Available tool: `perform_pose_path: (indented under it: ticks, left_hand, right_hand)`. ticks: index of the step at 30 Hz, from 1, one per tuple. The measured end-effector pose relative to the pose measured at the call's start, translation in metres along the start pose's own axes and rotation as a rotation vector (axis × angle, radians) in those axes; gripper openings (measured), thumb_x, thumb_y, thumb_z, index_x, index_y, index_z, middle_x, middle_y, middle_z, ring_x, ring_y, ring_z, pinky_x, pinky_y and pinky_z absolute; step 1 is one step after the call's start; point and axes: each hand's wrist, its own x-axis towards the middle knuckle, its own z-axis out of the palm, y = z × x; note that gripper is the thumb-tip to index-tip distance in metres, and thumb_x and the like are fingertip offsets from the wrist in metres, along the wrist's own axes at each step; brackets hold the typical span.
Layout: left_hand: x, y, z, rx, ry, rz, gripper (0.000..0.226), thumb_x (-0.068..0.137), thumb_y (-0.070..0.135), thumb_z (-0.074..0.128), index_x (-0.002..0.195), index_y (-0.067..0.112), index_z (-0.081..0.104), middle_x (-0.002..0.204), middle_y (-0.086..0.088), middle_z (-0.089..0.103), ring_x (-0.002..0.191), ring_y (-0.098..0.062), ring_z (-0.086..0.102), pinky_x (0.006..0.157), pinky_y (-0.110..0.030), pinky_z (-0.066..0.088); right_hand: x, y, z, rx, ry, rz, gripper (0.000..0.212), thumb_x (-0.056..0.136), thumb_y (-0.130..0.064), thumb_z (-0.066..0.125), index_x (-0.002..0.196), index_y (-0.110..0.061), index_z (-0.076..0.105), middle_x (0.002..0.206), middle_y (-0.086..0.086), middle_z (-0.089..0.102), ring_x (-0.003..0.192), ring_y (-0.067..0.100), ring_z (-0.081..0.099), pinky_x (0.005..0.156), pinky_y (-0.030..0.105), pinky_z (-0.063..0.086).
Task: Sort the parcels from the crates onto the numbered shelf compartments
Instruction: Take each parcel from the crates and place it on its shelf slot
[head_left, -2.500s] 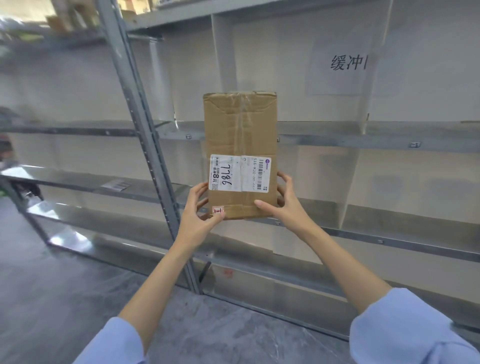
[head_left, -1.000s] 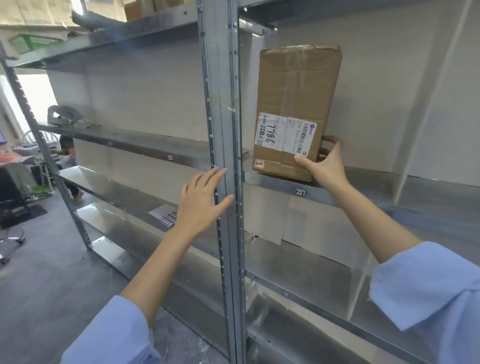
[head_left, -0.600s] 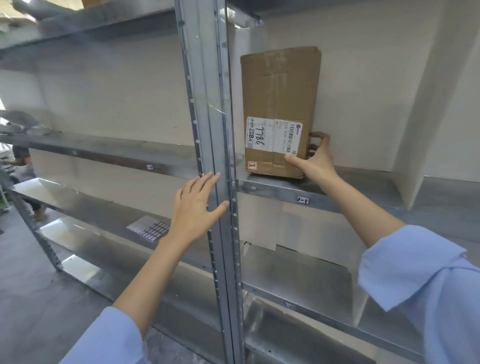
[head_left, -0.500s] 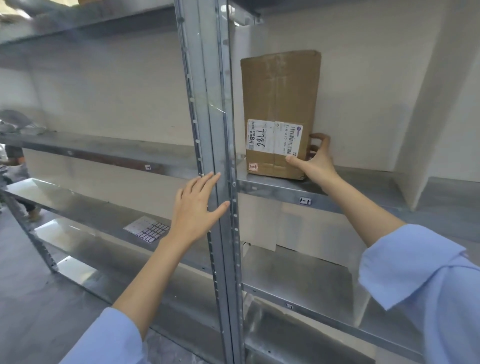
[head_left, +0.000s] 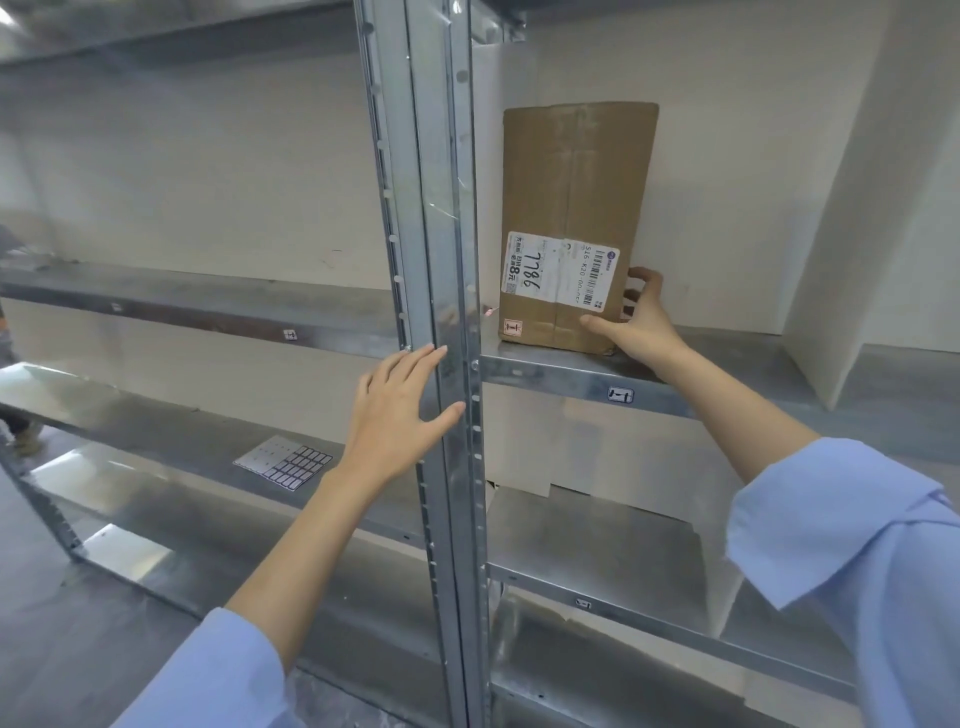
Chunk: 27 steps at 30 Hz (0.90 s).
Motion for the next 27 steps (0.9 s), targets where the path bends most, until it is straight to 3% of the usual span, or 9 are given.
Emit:
perform_pose_path:
  ticks: [1, 2, 5, 7, 10, 14, 27]
  left_hand:
    - [0.0, 0.001, -0.001, -0.007, -0.006, 0.005, 0.067, 0.092, 0.056, 0.052, 0.151, 0.03, 0.033, 0.156, 0.01, 0.035, 0.143, -0.015, 0.027, 0.114, -0.042, 0.023]
    - [-0.001, 0.002, -0.002, -0.013, -0.01, 0.012, 0.067, 0.092, 0.056, 0.052, 0.151, 0.03, 0.033, 0.156, 0.01, 0.034, 0.143, -0.015, 0.027, 0.114, -0.042, 0.023]
    - [-0.003, 0.008, -0.004, -0.039, -0.011, 0.041, 0.065, 0.093, 0.054, 0.053, 0.151, 0.03, 0.034, 0.155, 0.009, 0.036, 0.143, -0.015, 0.027, 0.114, -0.041, 0.022]
    - [-0.003, 0.016, -0.003, -0.066, -0.013, 0.065, 0.064, 0.093, 0.052, 0.054, 0.15, 0.029, 0.035, 0.155, 0.009, 0.037, 0.142, -0.015, 0.028, 0.113, -0.04, 0.022]
    - [-0.003, 0.03, 0.001, -0.101, -0.035, 0.109, 0.063, 0.094, 0.051, 0.052, 0.15, 0.029, 0.035, 0.155, 0.009, 0.037, 0.141, -0.015, 0.028, 0.113, -0.042, 0.022]
    - [-0.005, 0.059, 0.016, -0.087, -0.057, 0.174, 0.062, 0.096, 0.054, 0.047, 0.151, 0.03, 0.033, 0.156, 0.008, 0.035, 0.142, -0.017, 0.027, 0.114, -0.042, 0.021]
    - [-0.031, 0.248, 0.075, -0.283, -0.185, 0.52, 0.066, 0.095, 0.055, 0.047, 0.154, 0.033, 0.026, 0.16, 0.006, 0.029, 0.145, -0.02, 0.024, 0.113, -0.035, 0.015]
  right_hand:
    - [-0.004, -0.001, 0.0, -0.031, 0.008, -0.005, 0.085, 0.081, -0.025, 0.081, 0.141, -0.019, 0.022, 0.133, -0.001, 0.047, 0.116, 0.017, 0.05, 0.077, 0.012, 0.05]
    - [-0.008, -0.002, 0.0, -0.065, 0.026, -0.01, 0.086, 0.081, -0.027, 0.081, 0.143, -0.019, 0.022, 0.138, 0.001, 0.043, 0.122, 0.019, 0.047, 0.082, 0.011, 0.047]
    - [-0.027, -0.007, -0.003, -0.133, 0.086, -0.017, 0.086, 0.084, -0.034, 0.077, 0.148, -0.019, 0.021, 0.152, 0.012, 0.034, 0.141, 0.026, 0.035, 0.105, 0.031, 0.034]
    - [-0.043, -0.013, -0.006, -0.213, 0.111, -0.046, 0.078, 0.088, -0.037, 0.072, 0.149, -0.023, 0.025, 0.151, 0.012, 0.036, 0.14, 0.026, 0.036, 0.108, 0.038, 0.034]
    - [-0.069, -0.018, -0.014, -0.534, 0.14, -0.096, 0.064, 0.093, -0.047, 0.059, 0.148, -0.029, 0.033, 0.148, 0.009, 0.043, 0.135, 0.031, 0.039, 0.101, 0.046, 0.04]
    - [-0.109, -0.016, -0.032, -0.852, 0.151, -0.125, 0.062, 0.096, -0.055, 0.046, 0.15, -0.028, 0.034, 0.148, 0.007, 0.043, 0.129, 0.033, 0.041, 0.097, 0.044, 0.042]
    - [-0.265, 0.027, -0.174, -1.178, 0.269, 0.152, 0.071, 0.096, -0.058, 0.044, 0.156, -0.027, 0.024, 0.157, 0.0, 0.035, 0.134, 0.027, 0.036, 0.102, 0.039, 0.039]
